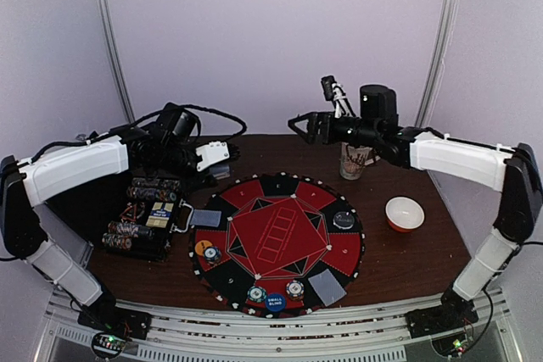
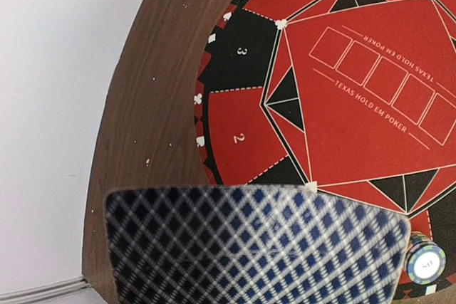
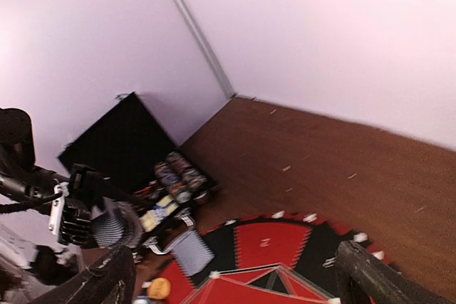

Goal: Distribute texas hold em gaming equipment
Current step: Pick up the poker card from the face-down deck piles.

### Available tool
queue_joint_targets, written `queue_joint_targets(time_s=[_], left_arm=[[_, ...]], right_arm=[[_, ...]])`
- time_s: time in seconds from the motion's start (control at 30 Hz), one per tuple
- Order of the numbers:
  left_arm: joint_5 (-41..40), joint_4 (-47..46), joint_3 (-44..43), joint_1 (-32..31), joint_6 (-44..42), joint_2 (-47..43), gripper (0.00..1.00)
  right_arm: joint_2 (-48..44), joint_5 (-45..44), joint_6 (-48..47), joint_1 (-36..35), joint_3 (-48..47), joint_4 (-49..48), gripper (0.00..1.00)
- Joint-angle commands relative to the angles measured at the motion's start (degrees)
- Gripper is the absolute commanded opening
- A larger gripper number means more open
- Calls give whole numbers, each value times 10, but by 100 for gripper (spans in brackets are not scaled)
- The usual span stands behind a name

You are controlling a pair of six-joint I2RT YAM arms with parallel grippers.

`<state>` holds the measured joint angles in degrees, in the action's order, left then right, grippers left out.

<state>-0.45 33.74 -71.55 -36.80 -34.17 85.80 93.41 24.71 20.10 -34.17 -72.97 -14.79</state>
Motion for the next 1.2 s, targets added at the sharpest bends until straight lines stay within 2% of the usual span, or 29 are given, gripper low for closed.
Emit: queue_joint_targets(time_s=[0.0, 0.17, 0.4, 0.5, 0.63, 0.8, 0.97, 1.17], left_arm=[[11, -33, -3, 1, -5, -15, 51], [26, -33, -6, 1, -3, -18, 51], [31, -35, -8, 1, -5, -18, 51], [36, -38, -8, 0, -5, -19, 51], [36, -39, -8, 0, -5, -17, 51], [44, -40, -9, 0, -6, -14, 50], [40, -40, -12, 1, -6, -14, 50], [19, -40, 0, 1, -9, -20, 49]], right_arm=[[80, 168, 218, -37, -29, -84, 100], [162, 196, 216, -72, -117, -64, 98], [242, 209, 231, -94, -194, -44, 89], [263, 218, 228, -99, -221, -35, 86], [281, 244, 218, -109, -248, -34, 86], [301, 226, 228, -114, -257, -49, 85], [315, 211, 215, -115, -272, -17, 70], [270, 171, 156, -105, -249, 55, 51]])
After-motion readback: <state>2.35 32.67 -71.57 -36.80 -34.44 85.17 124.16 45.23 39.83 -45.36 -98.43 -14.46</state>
